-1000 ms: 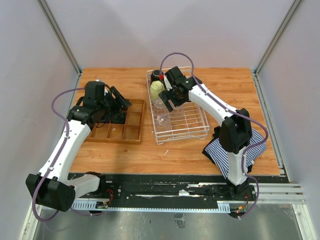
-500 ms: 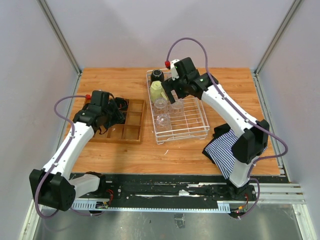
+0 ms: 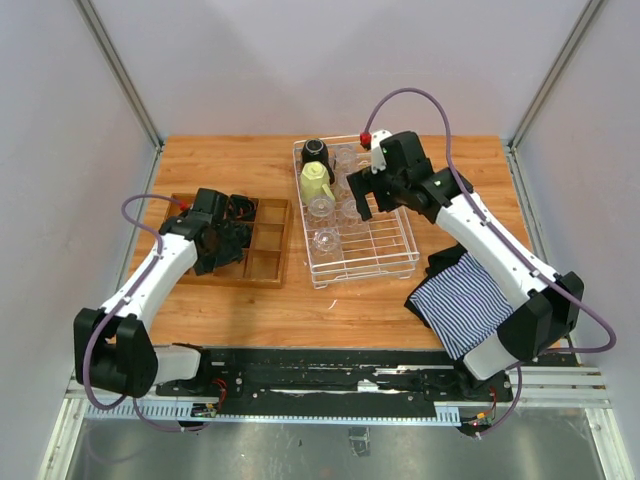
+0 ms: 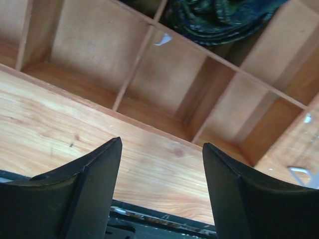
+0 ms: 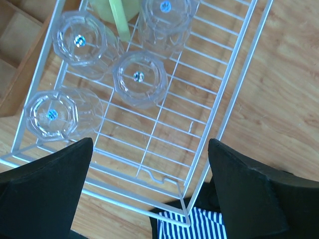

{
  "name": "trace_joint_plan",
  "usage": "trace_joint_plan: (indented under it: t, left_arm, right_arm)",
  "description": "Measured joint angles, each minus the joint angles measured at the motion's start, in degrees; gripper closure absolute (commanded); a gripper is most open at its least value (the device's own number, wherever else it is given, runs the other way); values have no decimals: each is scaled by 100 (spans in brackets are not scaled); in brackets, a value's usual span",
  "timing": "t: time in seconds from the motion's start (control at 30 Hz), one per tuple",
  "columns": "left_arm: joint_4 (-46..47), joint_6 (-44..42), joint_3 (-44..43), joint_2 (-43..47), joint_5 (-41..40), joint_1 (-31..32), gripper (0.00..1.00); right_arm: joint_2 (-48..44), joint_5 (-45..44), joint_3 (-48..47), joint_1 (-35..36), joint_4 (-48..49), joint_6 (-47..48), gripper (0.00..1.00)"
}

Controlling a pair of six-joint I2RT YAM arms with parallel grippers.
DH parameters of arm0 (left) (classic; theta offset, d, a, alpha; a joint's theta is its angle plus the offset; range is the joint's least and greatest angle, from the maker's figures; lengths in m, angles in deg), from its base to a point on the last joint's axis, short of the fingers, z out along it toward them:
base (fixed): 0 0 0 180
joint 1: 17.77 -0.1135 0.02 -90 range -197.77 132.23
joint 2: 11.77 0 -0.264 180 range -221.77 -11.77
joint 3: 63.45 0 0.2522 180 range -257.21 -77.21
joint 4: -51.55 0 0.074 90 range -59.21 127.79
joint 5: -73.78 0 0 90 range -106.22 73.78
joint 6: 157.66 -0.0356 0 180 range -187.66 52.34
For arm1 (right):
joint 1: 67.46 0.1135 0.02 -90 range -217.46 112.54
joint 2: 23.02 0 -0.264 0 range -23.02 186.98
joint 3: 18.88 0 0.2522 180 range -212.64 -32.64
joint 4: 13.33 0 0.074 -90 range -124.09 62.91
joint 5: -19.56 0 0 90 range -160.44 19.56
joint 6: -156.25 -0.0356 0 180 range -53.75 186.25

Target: Load the cups into the dish rack

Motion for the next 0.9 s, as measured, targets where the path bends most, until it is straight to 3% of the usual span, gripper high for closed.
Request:
trace_joint_plan:
  t: [0.33, 0.9]
  left_arm:
    - [-37, -752, -177, -1019, 13, -708, 31]
    - [223, -1438, -1547, -3174, 387, -787, 34]
  right_arm:
    - [-776, 251, 1158, -153, 208, -173, 2]
    - [-1823, 686, 2277, -1040, 363, -205, 2]
